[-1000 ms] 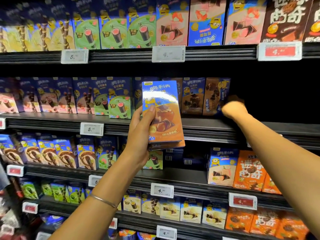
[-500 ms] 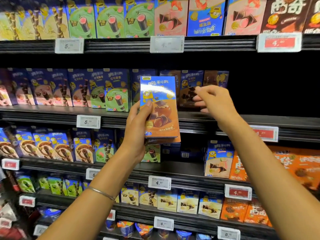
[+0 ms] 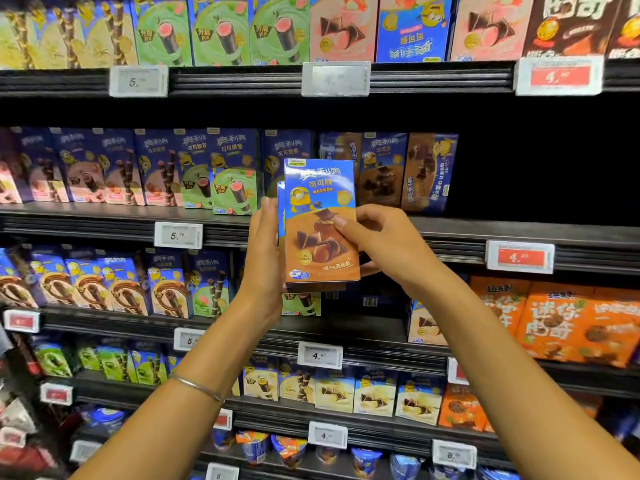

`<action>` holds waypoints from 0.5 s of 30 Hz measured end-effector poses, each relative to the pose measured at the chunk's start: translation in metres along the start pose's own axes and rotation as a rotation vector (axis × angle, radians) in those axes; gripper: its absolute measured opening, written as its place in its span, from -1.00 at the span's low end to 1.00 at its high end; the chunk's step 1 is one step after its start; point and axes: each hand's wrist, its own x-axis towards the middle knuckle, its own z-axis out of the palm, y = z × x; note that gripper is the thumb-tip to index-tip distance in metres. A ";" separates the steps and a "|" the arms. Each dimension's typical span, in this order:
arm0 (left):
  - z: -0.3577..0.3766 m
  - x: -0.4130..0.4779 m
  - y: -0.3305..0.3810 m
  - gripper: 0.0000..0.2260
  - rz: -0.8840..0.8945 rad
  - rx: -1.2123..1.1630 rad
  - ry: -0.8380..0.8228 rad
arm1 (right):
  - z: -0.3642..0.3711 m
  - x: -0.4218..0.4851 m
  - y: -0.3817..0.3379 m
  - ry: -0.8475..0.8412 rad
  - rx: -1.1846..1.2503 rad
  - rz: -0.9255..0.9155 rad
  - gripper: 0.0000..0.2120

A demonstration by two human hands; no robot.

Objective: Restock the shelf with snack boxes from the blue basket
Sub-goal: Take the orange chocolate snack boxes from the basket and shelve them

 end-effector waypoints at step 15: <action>-0.044 0.015 0.000 -0.81 0.043 0.148 0.237 | -0.050 0.077 0.000 0.195 0.049 0.028 -0.83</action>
